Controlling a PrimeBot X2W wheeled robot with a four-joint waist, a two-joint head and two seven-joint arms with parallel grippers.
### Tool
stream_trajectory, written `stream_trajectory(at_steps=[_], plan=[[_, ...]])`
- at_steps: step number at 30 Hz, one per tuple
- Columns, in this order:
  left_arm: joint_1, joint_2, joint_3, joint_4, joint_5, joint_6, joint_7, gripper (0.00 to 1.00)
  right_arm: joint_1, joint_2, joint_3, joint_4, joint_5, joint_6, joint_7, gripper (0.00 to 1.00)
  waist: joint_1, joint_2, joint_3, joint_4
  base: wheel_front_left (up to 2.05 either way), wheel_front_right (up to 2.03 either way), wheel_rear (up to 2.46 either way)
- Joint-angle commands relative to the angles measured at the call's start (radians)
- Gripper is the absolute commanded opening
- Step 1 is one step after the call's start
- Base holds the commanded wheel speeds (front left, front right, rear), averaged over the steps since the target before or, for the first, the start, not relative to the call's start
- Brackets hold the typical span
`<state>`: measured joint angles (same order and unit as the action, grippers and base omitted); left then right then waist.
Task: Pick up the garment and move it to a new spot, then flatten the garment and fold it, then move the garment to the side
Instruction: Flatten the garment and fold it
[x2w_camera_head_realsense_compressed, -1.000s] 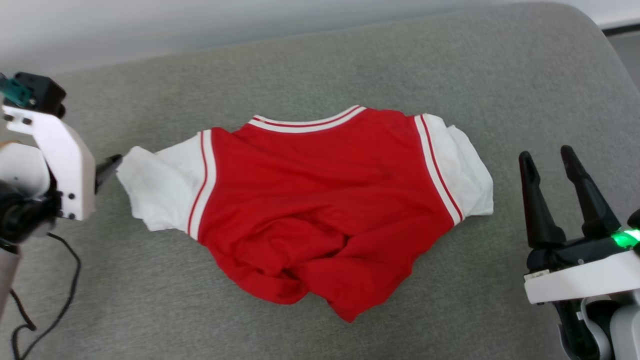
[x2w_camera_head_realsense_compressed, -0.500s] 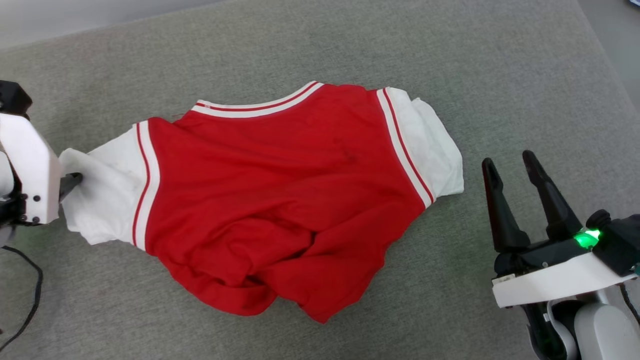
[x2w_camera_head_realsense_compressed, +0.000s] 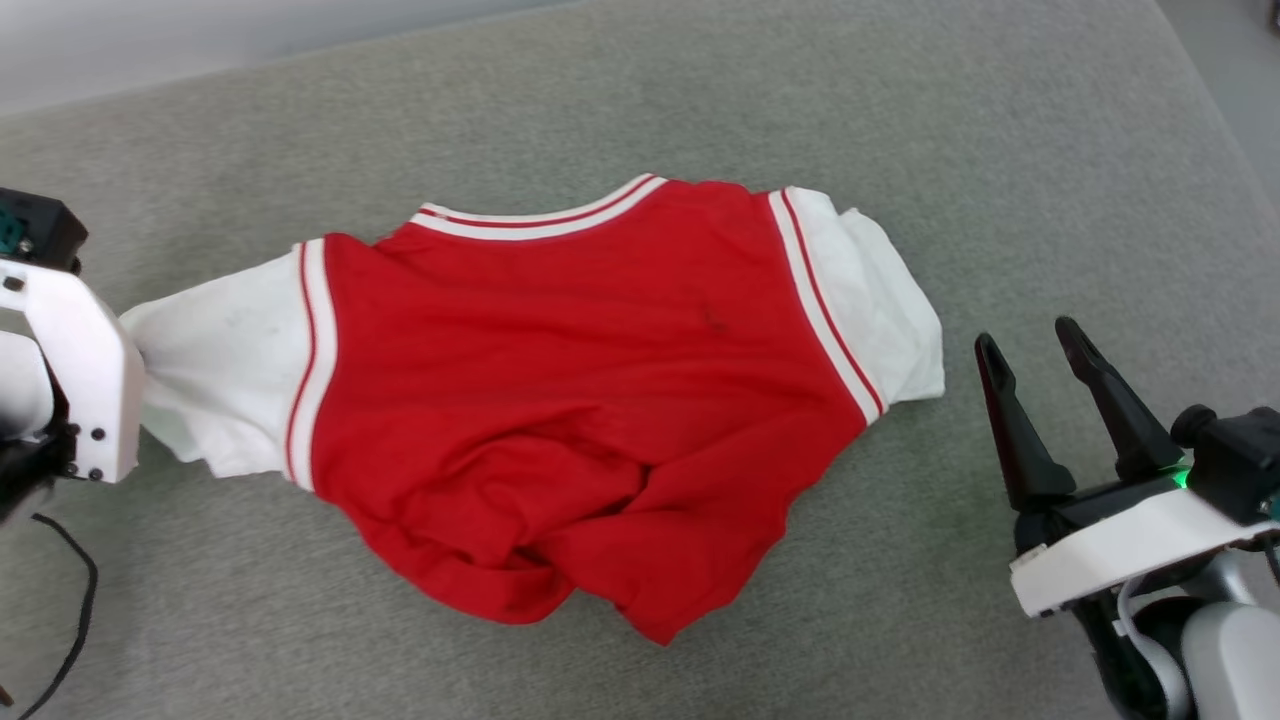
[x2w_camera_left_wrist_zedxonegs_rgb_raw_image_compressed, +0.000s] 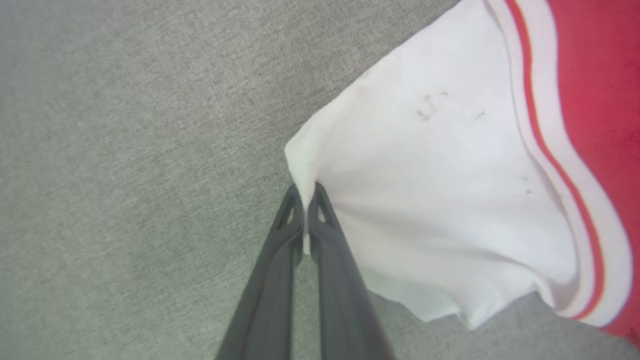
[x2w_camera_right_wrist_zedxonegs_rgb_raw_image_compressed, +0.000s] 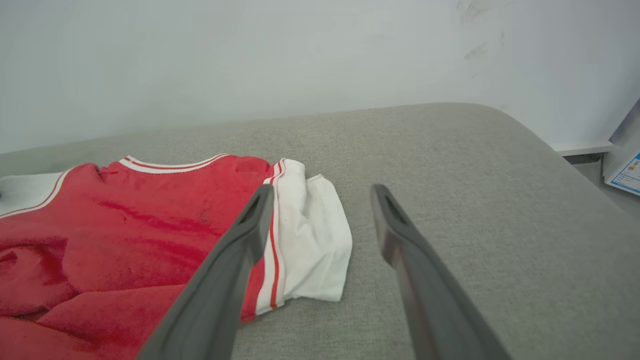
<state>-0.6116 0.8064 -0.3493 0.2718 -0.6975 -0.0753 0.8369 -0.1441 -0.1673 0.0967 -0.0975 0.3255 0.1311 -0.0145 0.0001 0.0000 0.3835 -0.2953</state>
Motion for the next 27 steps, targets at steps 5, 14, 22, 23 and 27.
stream_trajectory(at_steps=[5,14,22,23,27], plan=[[0.06,0.02,0.028,-0.09,0.011,0.02,-0.081,0.0,-0.029,-0.092,-0.012,-0.015,0.017,-0.001,0.139,1.0,-0.0001,0.0,-0.052,0.078,0.0,0.0,0.0],[0.164,0.022,0.053,-0.342,-0.011,0.052,-0.144,0.0,-0.116,-0.275,-0.035,-0.006,0.045,-0.001,0.555,1.0,-0.0001,0.0,-0.076,0.212,0.0,0.0,0.0],[0.221,0.039,0.056,-0.578,-0.02,0.083,-0.12,0.0,-0.287,-0.3,-0.043,0.083,0.116,-0.001,0.911,1.0,-0.0001,0.0,-0.033,0.282,0.0,0.0,0.0],[0.22,0.041,0.052,-0.6,-0.018,0.083,-0.118,0.0,-0.315,-0.301,-0.042,0.104,0.118,-0.001,0.942,1.0,-0.0001,0.0,-0.025,0.291,0.0,0.0,0.0],[0.205,0.038,0.032,-0.698,-0.008,0.077,-0.106,0.0,-0.457,-0.291,-0.036,0.25,0.096,-0.001,1.068,1.0,-0.0001,0.0,0.022,0.334,0.0,0.0,0.0]])
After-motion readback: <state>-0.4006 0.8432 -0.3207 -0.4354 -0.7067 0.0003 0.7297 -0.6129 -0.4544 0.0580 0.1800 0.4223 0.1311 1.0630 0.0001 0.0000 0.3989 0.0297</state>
